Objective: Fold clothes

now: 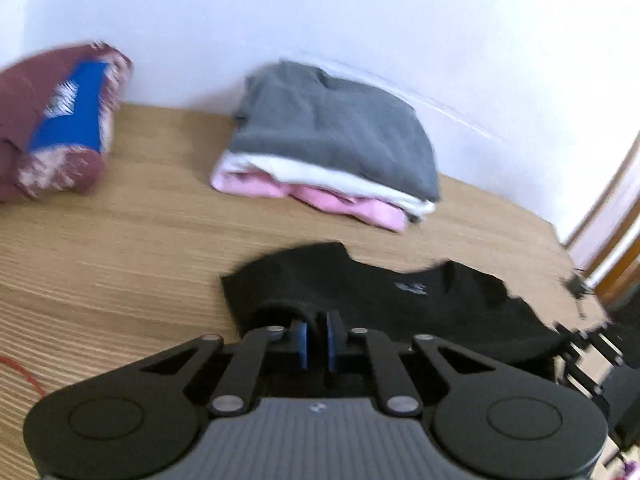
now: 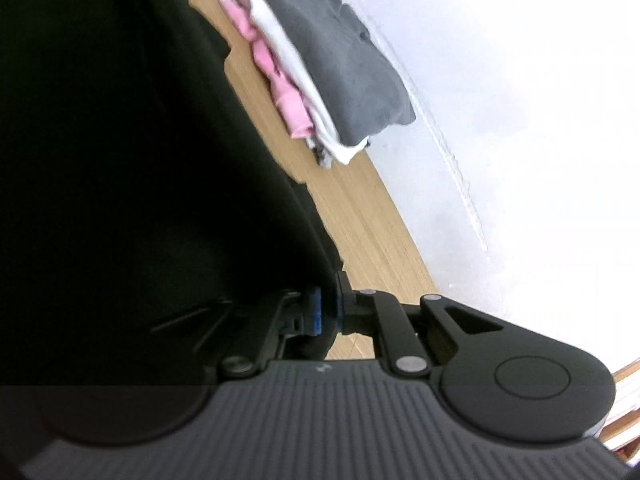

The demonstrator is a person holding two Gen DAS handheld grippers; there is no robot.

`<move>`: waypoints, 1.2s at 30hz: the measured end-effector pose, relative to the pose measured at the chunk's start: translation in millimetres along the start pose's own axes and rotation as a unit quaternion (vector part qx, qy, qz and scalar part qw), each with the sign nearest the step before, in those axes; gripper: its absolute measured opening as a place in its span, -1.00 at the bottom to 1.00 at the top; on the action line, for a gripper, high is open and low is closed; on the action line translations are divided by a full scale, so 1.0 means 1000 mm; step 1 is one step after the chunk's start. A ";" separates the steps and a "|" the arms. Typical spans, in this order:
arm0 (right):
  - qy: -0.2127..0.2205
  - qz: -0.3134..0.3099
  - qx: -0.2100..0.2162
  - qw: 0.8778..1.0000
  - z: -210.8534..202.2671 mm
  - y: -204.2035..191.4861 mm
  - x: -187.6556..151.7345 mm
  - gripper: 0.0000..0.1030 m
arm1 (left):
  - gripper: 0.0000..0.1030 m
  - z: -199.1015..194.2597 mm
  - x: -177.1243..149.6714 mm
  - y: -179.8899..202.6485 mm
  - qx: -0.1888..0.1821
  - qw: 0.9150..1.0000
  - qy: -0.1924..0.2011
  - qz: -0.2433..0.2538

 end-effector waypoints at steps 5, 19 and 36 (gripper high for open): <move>-0.061 -0.071 0.003 0.996 0.031 -0.037 -0.018 -0.43 | -0.58 0.028 -0.008 -0.022 0.019 0.998 -0.052 -0.035; 0.020 0.309 0.141 0.940 -0.154 -0.016 -0.154 0.45 | 0.01 -0.146 -0.181 -0.038 0.097 0.994 -0.048 -0.014; 0.043 0.554 0.346 0.756 -0.230 -0.092 -0.282 0.41 | 0.55 -0.200 -0.289 -0.062 -0.063 0.981 -0.082 -0.167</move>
Point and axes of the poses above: each gripper's, at about its wrist camera, not at the fingertips, and z roughly the way its jaws point, y to its right, x to its top, the point moved 4 cm from there along z, roughly the way its jaws point, and after that the axes turned 12 degrees about x, right-handed, at the moved point
